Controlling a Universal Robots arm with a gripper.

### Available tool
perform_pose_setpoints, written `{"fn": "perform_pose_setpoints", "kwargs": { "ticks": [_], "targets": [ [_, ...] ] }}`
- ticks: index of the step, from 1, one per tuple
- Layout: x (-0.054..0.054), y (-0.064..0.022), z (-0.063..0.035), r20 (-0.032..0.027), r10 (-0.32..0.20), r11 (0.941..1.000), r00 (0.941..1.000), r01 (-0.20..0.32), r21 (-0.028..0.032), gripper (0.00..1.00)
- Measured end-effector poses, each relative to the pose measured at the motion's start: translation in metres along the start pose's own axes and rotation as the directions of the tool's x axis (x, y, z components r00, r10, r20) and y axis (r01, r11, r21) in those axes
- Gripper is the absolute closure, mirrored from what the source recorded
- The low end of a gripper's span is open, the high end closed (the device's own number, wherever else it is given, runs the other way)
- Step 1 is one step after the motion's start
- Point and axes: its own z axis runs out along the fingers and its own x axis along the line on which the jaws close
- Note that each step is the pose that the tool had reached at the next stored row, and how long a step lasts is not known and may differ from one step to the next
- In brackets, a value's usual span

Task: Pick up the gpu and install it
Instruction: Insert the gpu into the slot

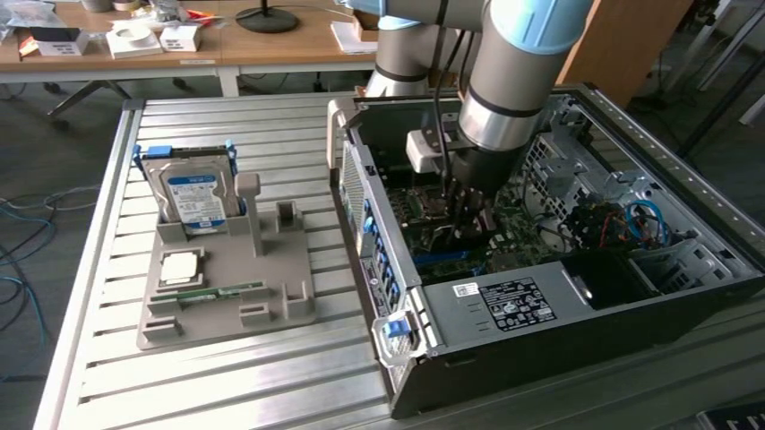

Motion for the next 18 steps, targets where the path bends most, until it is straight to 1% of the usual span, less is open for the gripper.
{"fn": "perform_pose_setpoints", "kwargs": {
  "ticks": [6, 18],
  "targets": [
    [0.0001, 0.0000, 0.0017, -0.0004, 0.000, 1.0000, 1.0000, 0.000, -0.0002, 0.74],
    [-0.0001, 0.0001, 0.0020, -0.0002, 0.000, 1.0000, 1.0000, 0.000, -0.0001, 0.74]
  ]
}}
